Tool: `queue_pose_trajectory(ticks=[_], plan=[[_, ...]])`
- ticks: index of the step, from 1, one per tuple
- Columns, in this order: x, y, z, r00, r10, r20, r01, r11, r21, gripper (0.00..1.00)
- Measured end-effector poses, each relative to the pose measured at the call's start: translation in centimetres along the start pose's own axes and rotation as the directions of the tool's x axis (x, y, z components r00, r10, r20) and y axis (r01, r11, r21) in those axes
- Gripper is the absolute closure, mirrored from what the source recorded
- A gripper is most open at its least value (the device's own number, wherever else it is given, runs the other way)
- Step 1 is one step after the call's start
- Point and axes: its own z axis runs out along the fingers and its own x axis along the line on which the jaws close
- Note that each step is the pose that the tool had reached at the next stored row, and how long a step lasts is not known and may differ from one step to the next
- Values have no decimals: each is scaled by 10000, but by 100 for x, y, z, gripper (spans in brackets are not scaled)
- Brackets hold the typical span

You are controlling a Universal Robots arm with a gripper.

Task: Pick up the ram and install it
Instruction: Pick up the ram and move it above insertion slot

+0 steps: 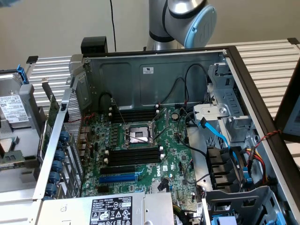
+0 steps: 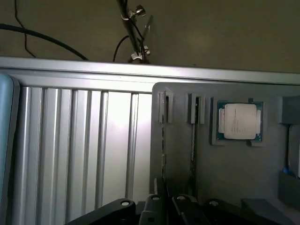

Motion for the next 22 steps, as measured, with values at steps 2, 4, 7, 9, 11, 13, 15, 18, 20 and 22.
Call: queue_pose_trajectory(ticks=[2, 4, 7, 9, 11, 13, 15, 18, 20, 22], plan=[[12, 0, -92, 10000, 0, 0, 0, 10000, 0, 88], [25, 1, -182, 10000, 0, 0, 0, 10000, 0, 88], [56, -3, -316, 10000, 0, 0, 0, 10000, -1, 88], [85, -23, -408, 10000, 1, -1, -1, 10000, -1, 88], [123, -68, -498, 10000, 0, 0, 0, 10000, -1, 88], [168, -126, -589, 10000, 0, 0, 0, 10000, -5, 88], [212, -187, -679, 10000, 1, 0, -1, 10000, -11, 88], [270, -276, -813, 10000, -1, 4, 1, 10000, -17, 88], [303, -330, -903, 10000, 0, 11, 0, 10000, -19, 88], [338, -386, -994, 10000, -1, 18, 1, 10000, -21, 88]])
